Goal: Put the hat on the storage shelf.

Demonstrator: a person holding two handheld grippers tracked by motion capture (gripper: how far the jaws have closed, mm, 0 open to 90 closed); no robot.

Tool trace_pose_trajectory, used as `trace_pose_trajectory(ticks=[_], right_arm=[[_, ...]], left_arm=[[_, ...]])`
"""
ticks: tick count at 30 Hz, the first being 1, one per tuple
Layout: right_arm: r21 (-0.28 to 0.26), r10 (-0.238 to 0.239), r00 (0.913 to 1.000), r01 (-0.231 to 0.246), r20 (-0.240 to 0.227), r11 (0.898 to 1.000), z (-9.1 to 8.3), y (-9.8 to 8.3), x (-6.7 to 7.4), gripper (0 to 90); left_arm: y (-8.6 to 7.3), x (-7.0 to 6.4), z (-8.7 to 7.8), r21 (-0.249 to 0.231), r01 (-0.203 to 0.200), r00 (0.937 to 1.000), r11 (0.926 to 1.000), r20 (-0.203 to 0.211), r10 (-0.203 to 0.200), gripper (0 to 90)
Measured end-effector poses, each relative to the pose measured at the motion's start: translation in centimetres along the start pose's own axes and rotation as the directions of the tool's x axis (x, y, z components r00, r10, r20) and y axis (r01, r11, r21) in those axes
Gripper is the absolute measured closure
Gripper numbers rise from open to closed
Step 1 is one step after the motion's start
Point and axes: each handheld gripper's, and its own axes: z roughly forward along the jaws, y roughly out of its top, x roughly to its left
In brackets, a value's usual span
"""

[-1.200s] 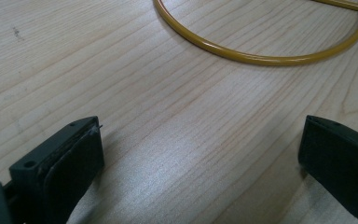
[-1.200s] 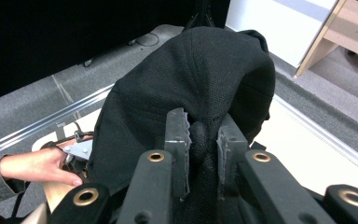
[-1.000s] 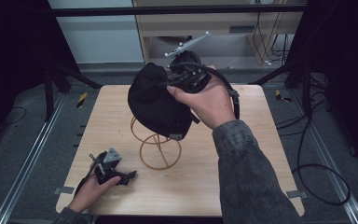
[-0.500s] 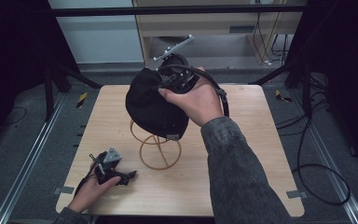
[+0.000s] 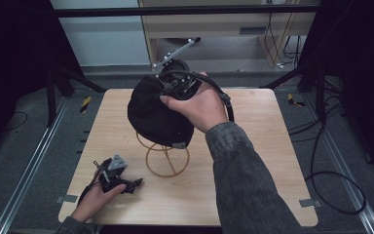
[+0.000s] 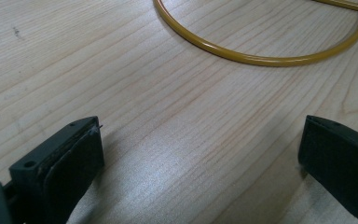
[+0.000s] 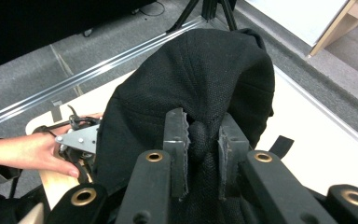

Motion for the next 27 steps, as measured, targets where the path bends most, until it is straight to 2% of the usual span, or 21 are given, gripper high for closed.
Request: trace_pose_trajectory(ticks=[10,14,27], right_arm=[[0.035,-0.001,0.9999,0.001,-0.012,0.999,1.6,-0.2,0.2,76.2],[0.034,0.013,0.9993,-0.012,-0.035,0.999,2.2,-0.2,0.2,76.1],[0.060,0.001,0.9996,0.001,-0.029,0.998,3.7,0.1,0.5,75.6]], left_arm=[[0.0,0.0,0.0,0.000,-0.001,1.0000,1.0000,0.000,0.001,0.0],[0.0,0.0,0.0,0.001,-0.001,1.0000,1.0000,0.000,0.001,0.0],[0.0,0.0,0.0,0.000,-0.002,1.0000,1.0000,0.002,0.002,0.0]])
